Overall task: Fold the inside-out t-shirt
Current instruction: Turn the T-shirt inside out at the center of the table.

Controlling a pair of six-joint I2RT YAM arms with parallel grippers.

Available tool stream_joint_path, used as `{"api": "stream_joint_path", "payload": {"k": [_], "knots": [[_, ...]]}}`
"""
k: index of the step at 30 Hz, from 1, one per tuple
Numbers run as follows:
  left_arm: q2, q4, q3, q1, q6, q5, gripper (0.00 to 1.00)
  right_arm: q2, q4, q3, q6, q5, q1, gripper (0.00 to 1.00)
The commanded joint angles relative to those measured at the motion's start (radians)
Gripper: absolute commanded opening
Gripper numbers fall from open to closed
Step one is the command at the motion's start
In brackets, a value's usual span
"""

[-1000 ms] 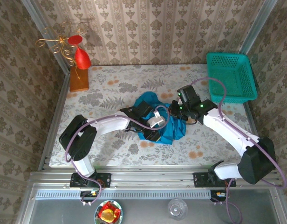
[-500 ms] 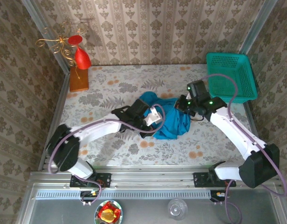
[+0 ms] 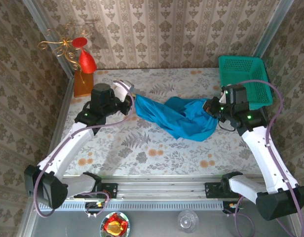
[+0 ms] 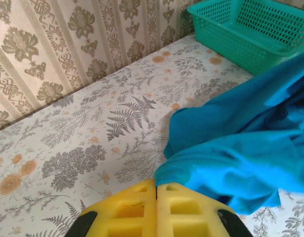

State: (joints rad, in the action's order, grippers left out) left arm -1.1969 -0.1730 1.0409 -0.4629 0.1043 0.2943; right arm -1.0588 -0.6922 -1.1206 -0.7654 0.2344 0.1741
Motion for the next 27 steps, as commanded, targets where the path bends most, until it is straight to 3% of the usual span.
{"api": "stream_joint_path", "payload": {"k": [1,4,9,12,15,22,24,27], "knots": [[-0.059,0.044,0.012,0.028,-0.042,0.043,0.00,0.002,0.043,0.093,-0.060,0.098,0.044,0.00],[-0.094,0.039,-0.002,0.032,-0.083,0.055,0.00,-0.010,0.044,0.150,-0.053,0.090,0.107,0.00],[-0.094,0.016,-0.088,0.053,-0.215,-0.055,0.02,-0.011,0.054,0.266,-0.046,0.022,0.132,0.00],[-0.074,-0.033,-0.150,0.073,-0.325,-0.117,0.17,-0.033,0.048,0.321,-0.025,-0.029,0.131,0.00],[-0.062,-0.191,-0.157,0.104,-0.399,-0.186,0.20,-0.050,0.063,0.352,-0.023,-0.041,0.129,0.00],[-0.069,-0.318,-0.143,0.189,-0.574,-0.069,0.36,-0.084,0.091,0.348,-0.016,-0.037,0.128,0.00],[-0.100,-0.296,-0.133,0.191,-0.616,-0.008,0.45,-0.094,0.092,0.340,-0.012,-0.035,0.130,0.00],[-0.177,-0.216,-0.123,0.197,-0.680,0.082,0.48,-0.102,0.097,0.327,-0.011,-0.030,0.131,0.00]]}}
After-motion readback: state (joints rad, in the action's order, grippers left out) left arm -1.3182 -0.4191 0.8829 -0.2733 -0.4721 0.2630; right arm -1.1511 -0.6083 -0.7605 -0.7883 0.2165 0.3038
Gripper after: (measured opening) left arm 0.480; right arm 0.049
